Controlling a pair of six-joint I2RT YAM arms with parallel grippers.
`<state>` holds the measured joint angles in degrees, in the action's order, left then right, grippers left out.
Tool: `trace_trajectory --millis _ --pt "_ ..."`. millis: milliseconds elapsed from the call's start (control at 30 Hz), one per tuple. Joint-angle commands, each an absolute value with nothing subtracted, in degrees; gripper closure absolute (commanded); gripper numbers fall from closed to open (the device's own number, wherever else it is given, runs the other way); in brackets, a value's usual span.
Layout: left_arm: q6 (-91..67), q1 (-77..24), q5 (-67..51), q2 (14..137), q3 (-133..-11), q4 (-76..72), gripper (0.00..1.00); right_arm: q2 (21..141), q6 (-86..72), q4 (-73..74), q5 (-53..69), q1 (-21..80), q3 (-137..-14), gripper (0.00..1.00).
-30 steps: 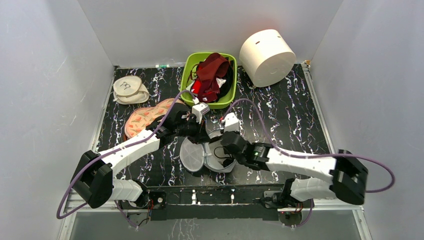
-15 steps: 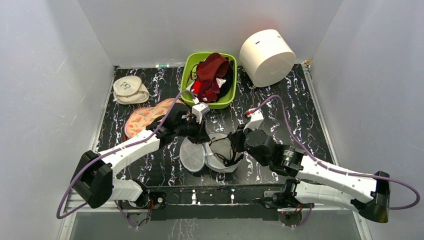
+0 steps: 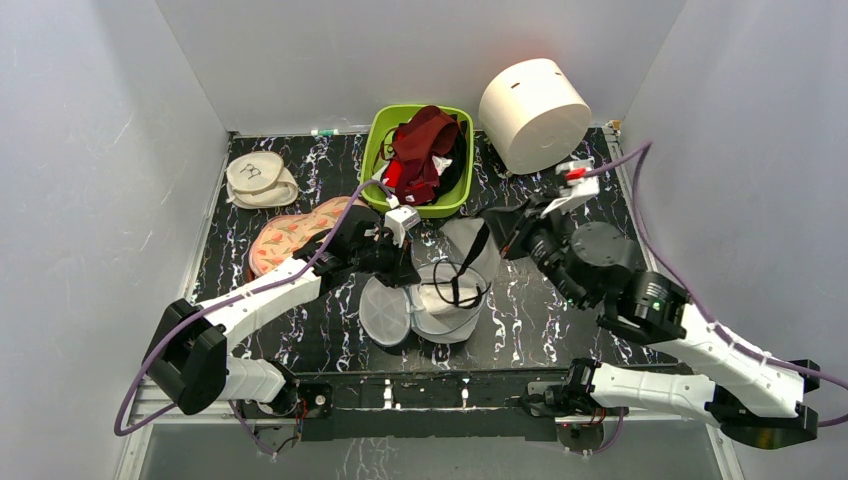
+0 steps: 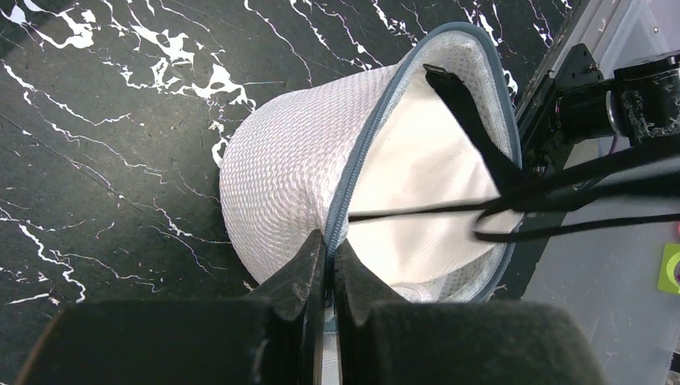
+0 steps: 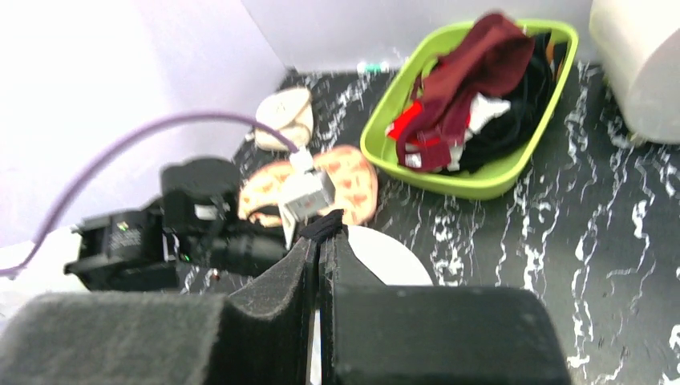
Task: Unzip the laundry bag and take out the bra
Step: Pick up the bra from the laundry bag, then place the bra in the bin.
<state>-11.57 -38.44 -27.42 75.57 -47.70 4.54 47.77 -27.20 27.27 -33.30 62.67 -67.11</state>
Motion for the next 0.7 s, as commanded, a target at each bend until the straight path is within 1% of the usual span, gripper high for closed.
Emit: trace_trajectory --millis 0,167,333,500,567,633,667 --pt "-10.91 -38.65 -27.38 75.17 -50.02 5.1 1.0 48.34 -20.58 22.51 -37.44 62.97 -75.43 1.0" --pt "-10.81 -38.67 -27.16 74.89 -50.1 5.44 1.0 52.25 -12.92 17.41 -37.89 62.93 -86.1 1.0" --pt "-10.72 -38.67 -27.0 74.66 -50.23 5.57 1.0 59.56 -5.89 15.54 -36.9 62.93 -98.22 1.0" --pt "-10.47 -38.67 -26.59 74.36 -50.44 6.01 1.0 64.68 2.05 7.63 -38.37 62.93 -103.26 1.0" --pt "-10.25 -38.67 -26.11 74.15 -50.6 6.34 0.97 67.05 5.68 4.0 -40.57 62.93 -104.15 1.0" --pt "-10.13 -38.67 -25.08 73.67 -50.67 6.81 0.89 70.0 8.99 1.46 -42.79 62.93 -105.6 1.0" --pt "-10.11 -38.67 -24.31 73.26 -50.66 6.97 0.83 71.56 10.73 -0.69 -43.76 62.93 -106.08 1.0"
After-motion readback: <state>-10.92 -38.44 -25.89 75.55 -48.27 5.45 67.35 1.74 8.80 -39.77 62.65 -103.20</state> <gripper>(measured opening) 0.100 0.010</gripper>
